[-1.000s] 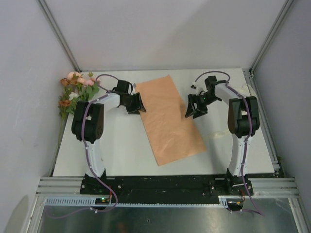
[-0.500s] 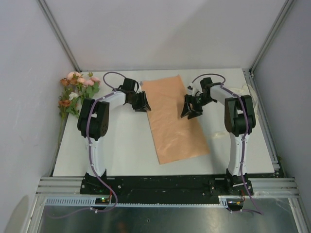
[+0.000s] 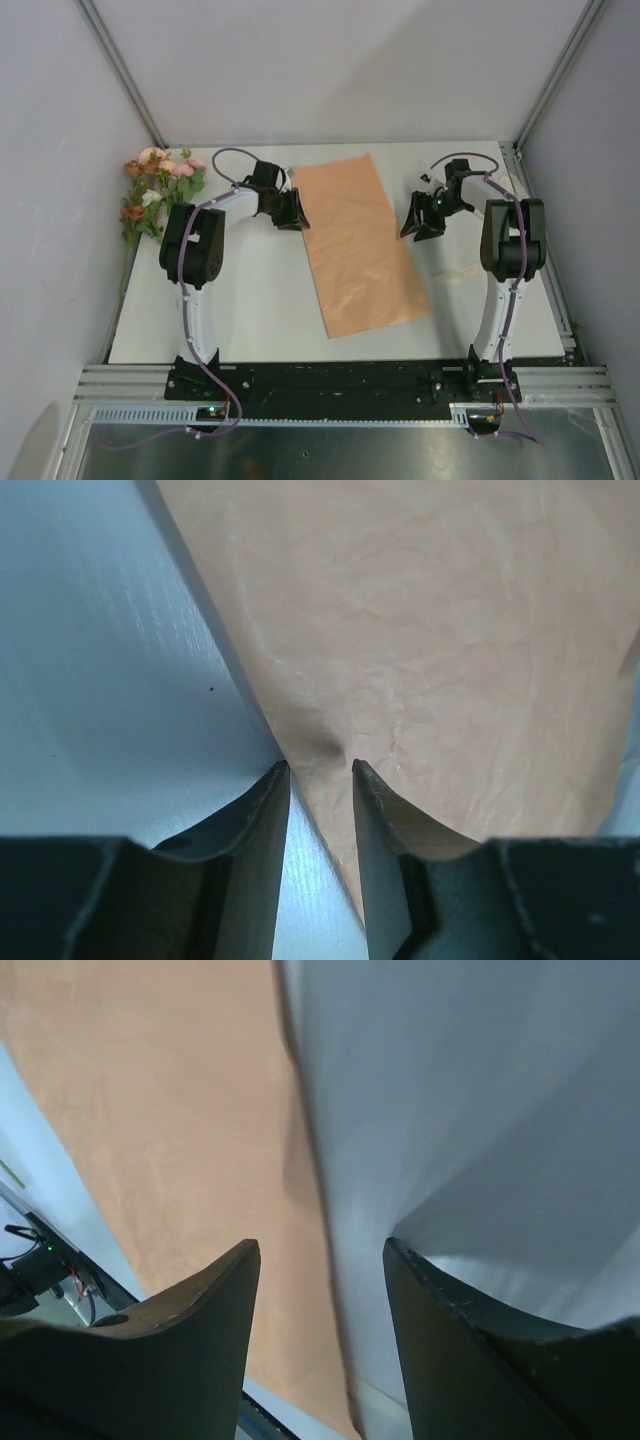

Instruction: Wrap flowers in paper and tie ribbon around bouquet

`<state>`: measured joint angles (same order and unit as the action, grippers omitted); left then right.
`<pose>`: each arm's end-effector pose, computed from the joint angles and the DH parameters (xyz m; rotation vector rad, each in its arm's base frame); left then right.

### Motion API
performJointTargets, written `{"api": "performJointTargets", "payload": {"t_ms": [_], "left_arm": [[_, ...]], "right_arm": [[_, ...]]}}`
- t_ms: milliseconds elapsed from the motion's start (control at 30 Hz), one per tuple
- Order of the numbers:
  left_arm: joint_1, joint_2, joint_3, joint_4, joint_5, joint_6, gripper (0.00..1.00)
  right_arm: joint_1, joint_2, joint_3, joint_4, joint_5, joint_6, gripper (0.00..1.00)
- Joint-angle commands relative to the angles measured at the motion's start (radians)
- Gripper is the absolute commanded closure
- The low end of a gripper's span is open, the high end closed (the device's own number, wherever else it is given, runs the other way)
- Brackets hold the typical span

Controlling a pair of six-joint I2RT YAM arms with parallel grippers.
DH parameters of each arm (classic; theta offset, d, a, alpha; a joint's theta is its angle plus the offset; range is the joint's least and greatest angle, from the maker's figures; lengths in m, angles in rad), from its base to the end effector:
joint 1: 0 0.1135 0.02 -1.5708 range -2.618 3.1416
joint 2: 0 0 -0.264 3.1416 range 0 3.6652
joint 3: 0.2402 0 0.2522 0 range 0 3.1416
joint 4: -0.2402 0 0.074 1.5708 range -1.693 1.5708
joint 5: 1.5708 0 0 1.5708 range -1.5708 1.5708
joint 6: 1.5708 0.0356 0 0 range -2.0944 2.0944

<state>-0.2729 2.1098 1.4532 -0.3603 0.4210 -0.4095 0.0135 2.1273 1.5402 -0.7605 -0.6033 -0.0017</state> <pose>0.4219 -0.1332 0.1475 -0.0203 2.6561 -0.7860 0.4192 0.0259 0.1512 -0.1188 2.7967 0.8723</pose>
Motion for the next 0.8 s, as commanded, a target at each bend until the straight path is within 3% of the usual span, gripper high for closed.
{"api": "performJointTargets", "payload": {"t_ms": [0,100,200,333,400,433,633,767], "left_arm": [[-0.003,0.027,0.01,-0.015,-0.025,0.03,0.63],[-0.004,0.042,0.028,-0.015,-0.017,0.019,0.64],[-0.007,0.06,0.051,-0.015,-0.009,0.012,0.66],[-0.012,0.075,0.079,-0.015,-0.002,0.01,0.67],[-0.014,0.083,0.089,-0.015,0.001,0.008,0.67],[-0.015,0.085,0.092,-0.016,0.0,0.007,0.67],[-0.014,0.066,0.067,-0.018,-0.016,0.031,0.67],[-0.014,0.066,0.066,-0.017,-0.012,0.029,0.67]], "right_arm": [[0.061,0.039,0.066,0.001,-0.066,0.022,0.45],[0.098,0.08,0.119,-0.047,-0.116,0.016,0.53],[0.127,0.098,0.136,-0.061,-0.175,0.015,0.73],[0.146,0.084,0.132,-0.03,-0.263,0.046,0.92],[0.146,0.075,0.138,-0.03,-0.28,0.056,0.95],[0.144,0.062,0.141,-0.037,-0.265,0.056,0.93],[0.076,-0.109,-0.002,0.031,0.089,0.038,0.42],[0.073,-0.097,-0.031,0.028,0.205,0.041,0.34]]}}
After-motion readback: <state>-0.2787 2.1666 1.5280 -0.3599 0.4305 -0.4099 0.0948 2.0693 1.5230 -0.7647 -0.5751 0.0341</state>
